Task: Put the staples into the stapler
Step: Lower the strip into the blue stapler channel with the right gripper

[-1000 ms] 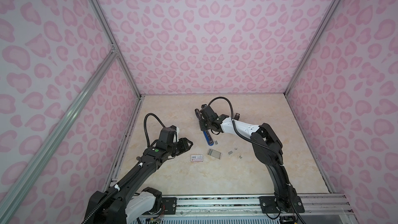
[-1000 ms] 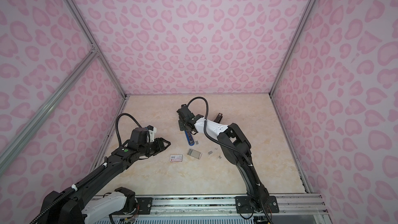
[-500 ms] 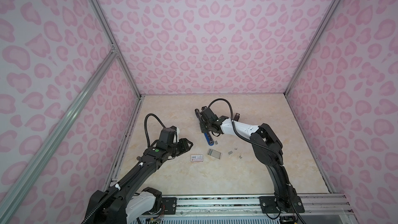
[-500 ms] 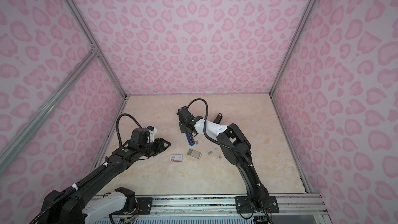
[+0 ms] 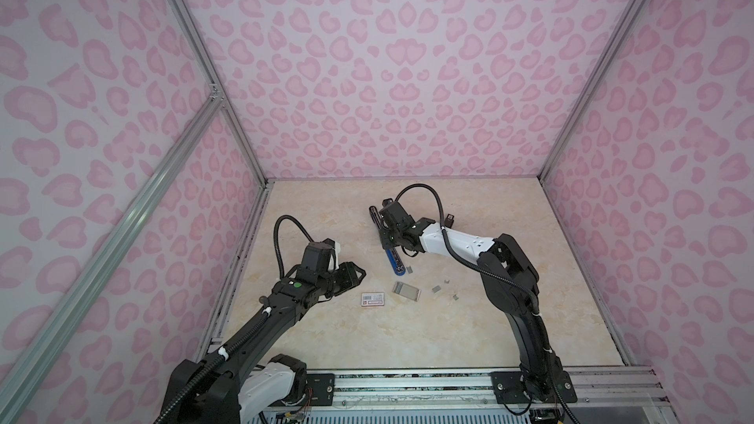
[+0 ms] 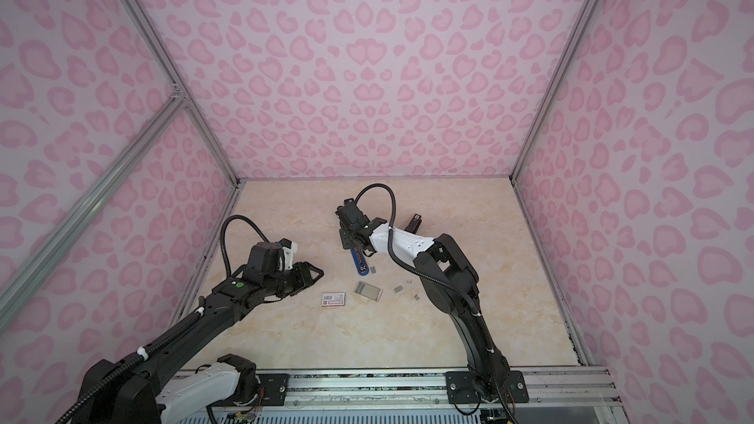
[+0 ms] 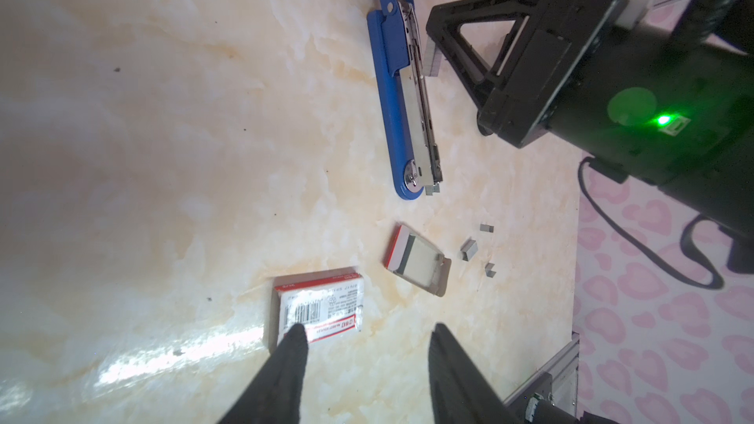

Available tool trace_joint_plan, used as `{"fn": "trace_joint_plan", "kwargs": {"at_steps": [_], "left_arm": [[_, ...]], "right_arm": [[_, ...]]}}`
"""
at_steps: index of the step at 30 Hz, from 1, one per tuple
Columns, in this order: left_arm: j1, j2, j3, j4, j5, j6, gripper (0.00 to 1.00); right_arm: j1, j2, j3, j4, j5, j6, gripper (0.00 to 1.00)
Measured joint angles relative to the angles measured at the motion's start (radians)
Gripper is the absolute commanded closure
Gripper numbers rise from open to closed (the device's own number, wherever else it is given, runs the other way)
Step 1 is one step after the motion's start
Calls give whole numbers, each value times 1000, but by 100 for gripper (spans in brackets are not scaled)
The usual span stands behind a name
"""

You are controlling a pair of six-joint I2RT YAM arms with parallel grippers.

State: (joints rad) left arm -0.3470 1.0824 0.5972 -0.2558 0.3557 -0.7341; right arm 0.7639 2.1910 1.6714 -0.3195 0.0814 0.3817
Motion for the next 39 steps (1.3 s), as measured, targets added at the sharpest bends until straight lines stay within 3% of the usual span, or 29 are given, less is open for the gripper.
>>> {"fn": "trace_joint_plan", "kwargs": {"at_steps": [18,24,39], "left_arm": [[0,-13,-6,0,0,0,48],[0,-17,-7,0,1,0,48],[0,-32,-18,-1,3,0,48]], "right_arm": [[14,-1,-47,25,27,0,85],[21,-13,-54,22,34,0,69],[14,44,68,-27,-12,-19,63]]}}
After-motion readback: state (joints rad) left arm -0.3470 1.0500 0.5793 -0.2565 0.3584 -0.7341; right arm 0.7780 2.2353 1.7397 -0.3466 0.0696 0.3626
